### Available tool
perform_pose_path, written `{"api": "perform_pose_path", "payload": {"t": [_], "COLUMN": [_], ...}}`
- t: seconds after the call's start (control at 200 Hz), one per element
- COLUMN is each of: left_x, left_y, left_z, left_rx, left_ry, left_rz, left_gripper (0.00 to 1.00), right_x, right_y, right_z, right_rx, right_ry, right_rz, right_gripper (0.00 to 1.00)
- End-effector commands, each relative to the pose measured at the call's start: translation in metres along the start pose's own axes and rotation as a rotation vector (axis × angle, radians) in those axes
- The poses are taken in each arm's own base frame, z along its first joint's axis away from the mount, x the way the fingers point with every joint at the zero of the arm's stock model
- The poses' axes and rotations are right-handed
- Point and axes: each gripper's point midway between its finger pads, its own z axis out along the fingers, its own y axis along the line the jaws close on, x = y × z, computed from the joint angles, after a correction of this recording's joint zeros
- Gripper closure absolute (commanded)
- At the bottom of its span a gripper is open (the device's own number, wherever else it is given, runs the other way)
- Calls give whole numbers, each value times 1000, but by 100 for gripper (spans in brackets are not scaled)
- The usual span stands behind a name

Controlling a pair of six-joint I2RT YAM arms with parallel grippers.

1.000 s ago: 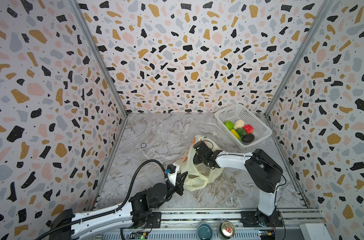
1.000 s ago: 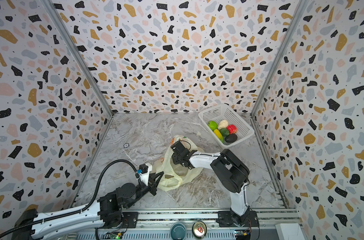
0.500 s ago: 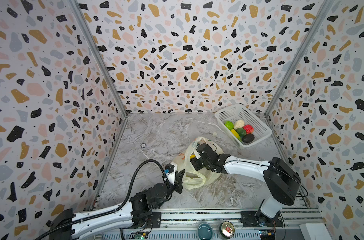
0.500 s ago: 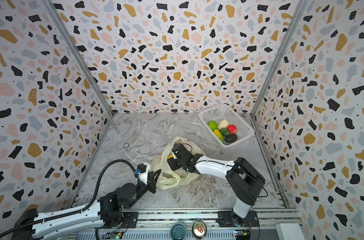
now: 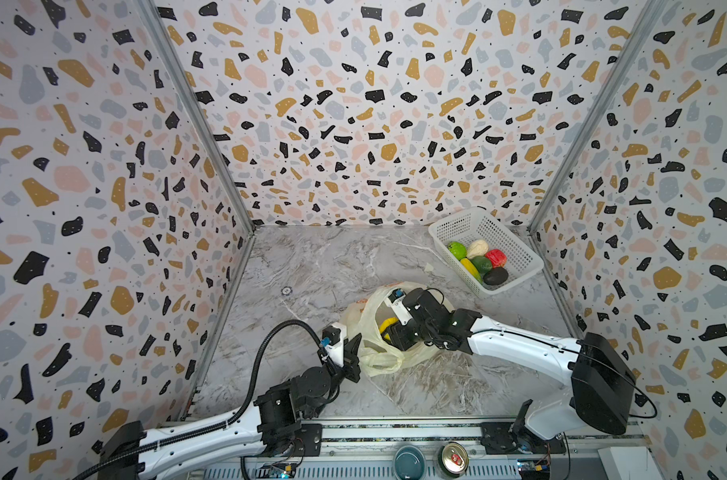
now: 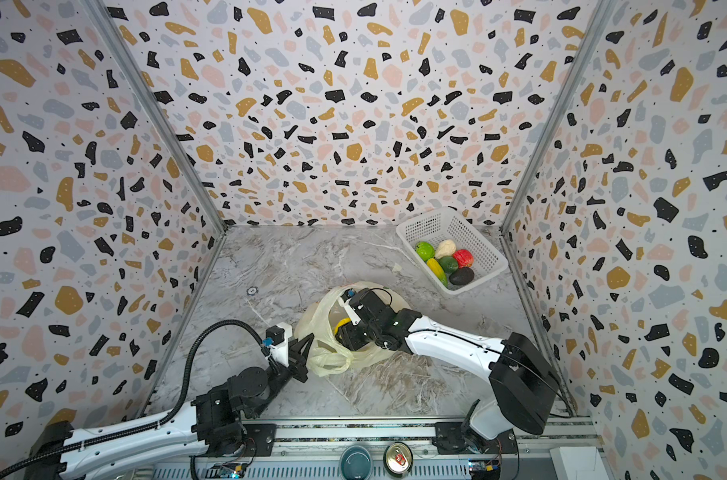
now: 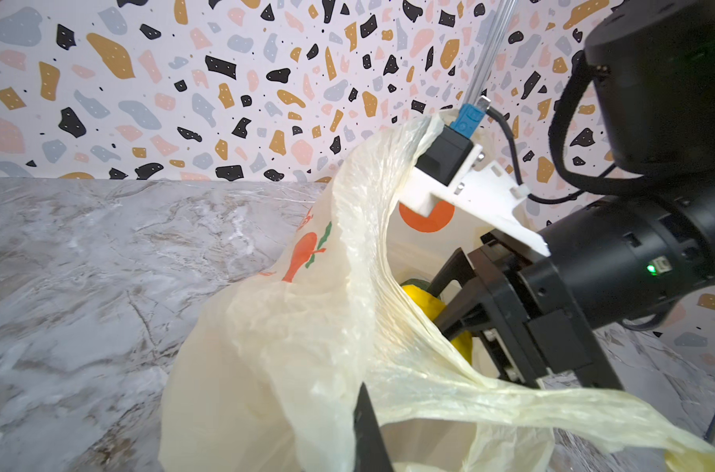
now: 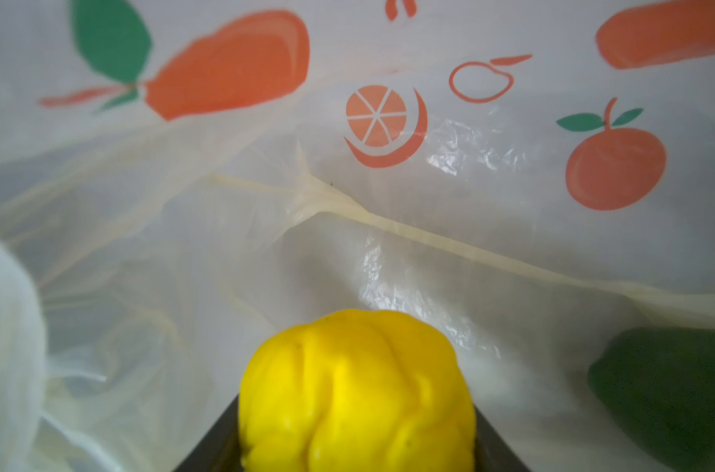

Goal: Untie the knot of the plastic bag and take out the fruit
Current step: 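Lift the yellow fruit out of the bag with the right gripper, then carry the yellow fruit over the white basket with the right gripper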

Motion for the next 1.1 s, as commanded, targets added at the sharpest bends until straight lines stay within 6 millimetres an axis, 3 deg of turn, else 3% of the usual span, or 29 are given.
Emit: {"api": "perform_pose_path", "payload": {"t": [0.0,0.2,0.41,0.501,0.891,1.096], "left_x": [-8,-11,-14,-16,-10,-10], "left_y": [7,10,14,14,15,15], "left_z": [-2,-3,-5,-6,-6,-7], "left_rx": [-39,-59,-80,-81,-76,-77], "left_ry": [-36,-41,-43,-52,-25,-26], "left_rz": [-10,2,10,2,21,18], "left_gripper": [100,100,100,100,100,100], "right_x": [5,-3,11,7,-62,-97], "right_y": [8,23,26,28,31,5], "right_z": [-15,-29,-32,-40,-103,-146], "right_rx": [-27,-89,-97,-101,-103,-39], "right_ry": [30,8,51,27,-211,-319], "right_rz": [-26,-62,-99,-102,-53,-19], "right_gripper": [44,44,44,44,43,43]}}
